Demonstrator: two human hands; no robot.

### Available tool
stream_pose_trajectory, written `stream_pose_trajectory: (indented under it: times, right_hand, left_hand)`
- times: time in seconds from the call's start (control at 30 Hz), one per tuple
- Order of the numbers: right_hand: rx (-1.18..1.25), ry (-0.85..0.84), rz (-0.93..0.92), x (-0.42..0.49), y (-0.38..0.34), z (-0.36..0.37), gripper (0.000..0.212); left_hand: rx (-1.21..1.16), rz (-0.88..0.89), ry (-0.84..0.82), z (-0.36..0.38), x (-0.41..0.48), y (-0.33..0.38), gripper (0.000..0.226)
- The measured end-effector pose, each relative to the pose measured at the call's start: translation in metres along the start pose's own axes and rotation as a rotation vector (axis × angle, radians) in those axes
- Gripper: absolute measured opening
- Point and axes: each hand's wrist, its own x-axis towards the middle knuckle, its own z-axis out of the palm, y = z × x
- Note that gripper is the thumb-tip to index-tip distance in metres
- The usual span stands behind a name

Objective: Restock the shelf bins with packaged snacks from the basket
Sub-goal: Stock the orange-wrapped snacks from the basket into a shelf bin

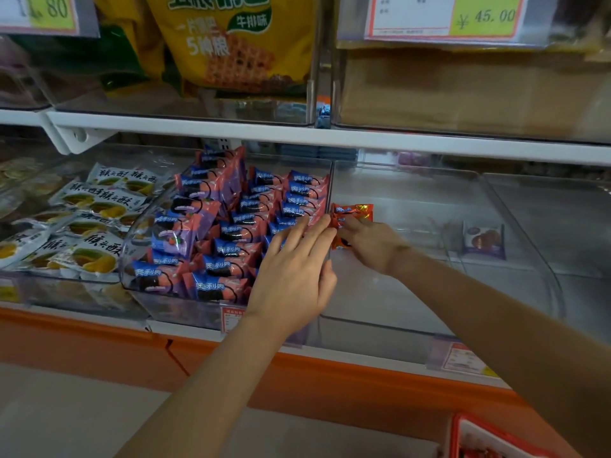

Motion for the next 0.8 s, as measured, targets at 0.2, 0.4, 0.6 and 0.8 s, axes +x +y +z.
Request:
stream_pose_trajectory:
  times: [0.2, 0.4, 0.6, 0.8]
  right_hand:
    - [0.314, -0.081, 0.037, -0.021, 0.007, 0.001, 0.048]
    - [0.442, -0.054, 0.232, -0.084, 0.006, -0.035, 0.038]
    - [0.413, 0.039, 0.283, -0.184, -0.006, -0.052, 0.033]
    - [0.378, 0.049, 0.261, -0.279, -0.009, -0.042, 0.048]
  left_hand:
    - [0.021, -0.019, -0.040, -0.005, -0.001, 0.003, 0.051]
    - [0.153, -0.029, -0.076, -0.013, -0.001, 0.010, 0.052]
    - [0.425, -0.002, -0.168, -0.026, -0.011, 0.042, 0.060]
    - [0.142, 0.017, -0.204, -0.021, -0.051, 0.104, 0.056]
